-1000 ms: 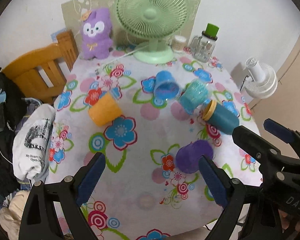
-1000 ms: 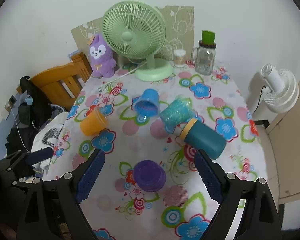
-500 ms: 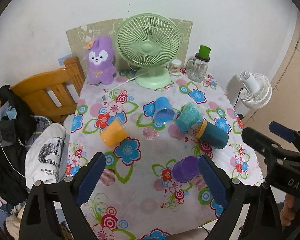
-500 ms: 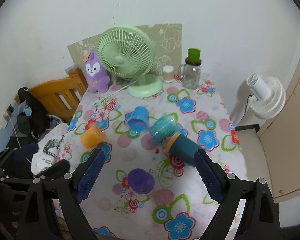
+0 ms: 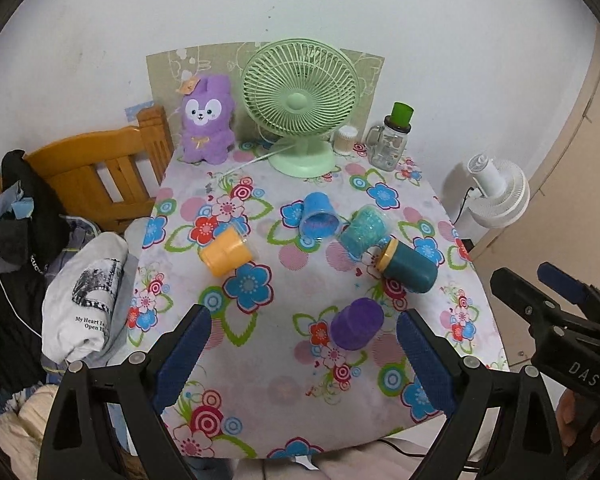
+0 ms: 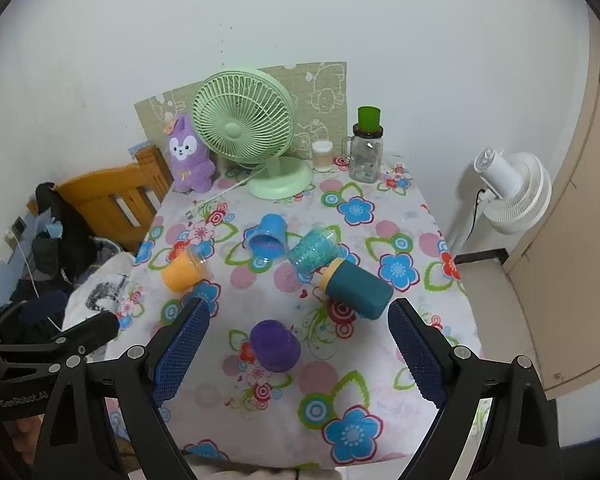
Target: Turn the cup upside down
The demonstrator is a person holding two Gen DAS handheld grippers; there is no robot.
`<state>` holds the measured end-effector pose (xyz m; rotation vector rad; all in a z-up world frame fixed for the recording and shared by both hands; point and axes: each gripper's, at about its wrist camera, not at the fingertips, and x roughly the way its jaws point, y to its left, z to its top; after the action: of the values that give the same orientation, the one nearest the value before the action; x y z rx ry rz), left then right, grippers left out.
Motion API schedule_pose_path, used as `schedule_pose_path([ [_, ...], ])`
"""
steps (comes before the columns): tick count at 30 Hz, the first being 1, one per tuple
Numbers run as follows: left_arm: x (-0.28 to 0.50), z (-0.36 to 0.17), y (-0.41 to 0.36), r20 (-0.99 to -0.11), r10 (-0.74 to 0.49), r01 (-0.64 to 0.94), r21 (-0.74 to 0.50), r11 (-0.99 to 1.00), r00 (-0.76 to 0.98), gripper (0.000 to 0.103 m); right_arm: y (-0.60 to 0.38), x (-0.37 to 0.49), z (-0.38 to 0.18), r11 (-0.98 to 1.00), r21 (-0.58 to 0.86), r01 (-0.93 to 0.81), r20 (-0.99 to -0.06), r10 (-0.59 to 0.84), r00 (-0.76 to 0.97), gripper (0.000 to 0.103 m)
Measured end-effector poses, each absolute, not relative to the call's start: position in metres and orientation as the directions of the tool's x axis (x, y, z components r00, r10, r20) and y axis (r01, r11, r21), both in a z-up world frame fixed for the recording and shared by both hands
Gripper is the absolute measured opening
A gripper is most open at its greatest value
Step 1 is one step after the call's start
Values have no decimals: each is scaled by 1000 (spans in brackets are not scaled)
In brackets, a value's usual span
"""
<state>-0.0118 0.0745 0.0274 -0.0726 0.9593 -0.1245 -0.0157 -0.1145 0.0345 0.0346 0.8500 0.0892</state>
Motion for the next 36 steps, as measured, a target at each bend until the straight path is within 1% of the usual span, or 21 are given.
schedule_pose_path([
  [10, -12, 48, 65, -780, -129, 98, -88, 991, 612, 95, -118, -21, 44, 999, 18, -48, -724, 46, 689, 93],
  [19, -9, 49, 56, -779, -139, 116, -85, 990, 612, 95, -121, -17, 48, 999, 13, -43, -713, 40, 700, 93],
  [29, -8, 45, 55, -781, -132, 101, -89, 991, 611, 101, -116, -11, 48, 998, 4, -66, -718, 49, 695, 93],
  [36, -6, 43, 58, -783, -117, 83, -83, 993, 611, 102, -114, -8, 46, 997, 0, -72, -725, 50, 687, 93],
])
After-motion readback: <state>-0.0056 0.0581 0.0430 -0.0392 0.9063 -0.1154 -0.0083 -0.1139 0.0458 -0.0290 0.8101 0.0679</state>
